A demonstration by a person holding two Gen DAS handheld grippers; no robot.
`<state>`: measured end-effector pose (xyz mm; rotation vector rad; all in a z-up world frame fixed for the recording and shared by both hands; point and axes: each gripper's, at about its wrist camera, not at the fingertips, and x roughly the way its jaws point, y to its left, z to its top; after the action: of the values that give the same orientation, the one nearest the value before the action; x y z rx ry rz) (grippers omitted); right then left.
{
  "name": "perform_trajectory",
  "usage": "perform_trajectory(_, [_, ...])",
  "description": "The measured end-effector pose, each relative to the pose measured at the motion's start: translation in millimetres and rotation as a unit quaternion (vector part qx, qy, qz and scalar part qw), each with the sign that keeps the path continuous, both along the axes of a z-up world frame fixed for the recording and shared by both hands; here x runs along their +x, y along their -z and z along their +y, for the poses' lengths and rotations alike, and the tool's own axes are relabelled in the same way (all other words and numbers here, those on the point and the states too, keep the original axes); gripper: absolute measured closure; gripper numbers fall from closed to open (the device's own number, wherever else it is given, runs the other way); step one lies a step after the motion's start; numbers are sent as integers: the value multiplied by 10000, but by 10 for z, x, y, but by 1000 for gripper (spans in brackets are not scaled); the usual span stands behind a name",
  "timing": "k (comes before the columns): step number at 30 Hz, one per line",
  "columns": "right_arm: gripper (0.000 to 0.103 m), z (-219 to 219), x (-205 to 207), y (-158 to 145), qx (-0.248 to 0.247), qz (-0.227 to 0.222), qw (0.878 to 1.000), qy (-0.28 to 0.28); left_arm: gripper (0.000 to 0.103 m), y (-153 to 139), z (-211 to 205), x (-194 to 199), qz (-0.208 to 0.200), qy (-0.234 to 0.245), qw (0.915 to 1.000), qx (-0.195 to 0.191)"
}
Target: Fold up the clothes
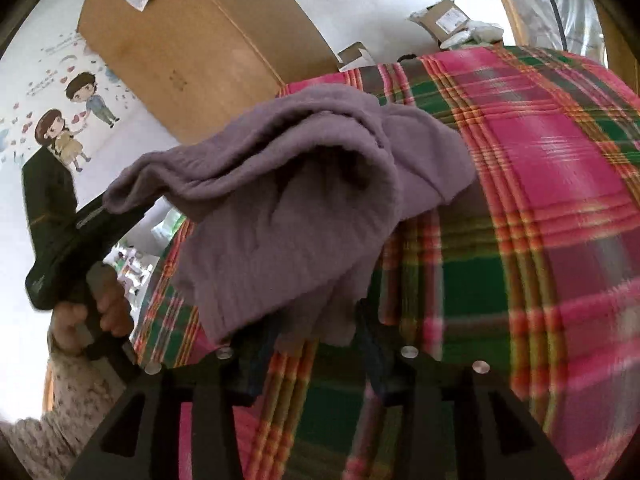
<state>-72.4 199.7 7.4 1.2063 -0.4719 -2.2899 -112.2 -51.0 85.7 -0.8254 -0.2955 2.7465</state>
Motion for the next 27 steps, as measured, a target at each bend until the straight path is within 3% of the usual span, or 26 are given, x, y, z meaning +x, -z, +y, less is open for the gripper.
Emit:
perform_trajectory(5, [54, -191, -186, 33, 223, 7, 9997, -102, 94, 5, -134, -26, -28, -184, 9998, 71])
perform_trajectory(7, [59, -226, -210, 21, 189, 64, 9997, -171, 94, 16, -160, -23, -40, -223, 9997, 58])
perform_trajectory(9, [73, -230, -212, 1, 204, 112, 9996, -174, 94, 11, -184, -18, -33, -253, 9997, 60])
perform_trajectory(12, [81, -210, -176, -49, 280, 287, 9991, -138, 94, 1, -219, -12, -21, -297, 9995, 63])
perform_trajectory(21, [86, 99, 107, -461, 416, 968, 9934, 449, 94, -136, -280, 137, 85, -353, 9990, 264])
perform_trajectory(27, [87, 390, 201, -805, 458, 1470, 9835, 955, 94, -235, -173, 259, 214, -186, 9992, 289])
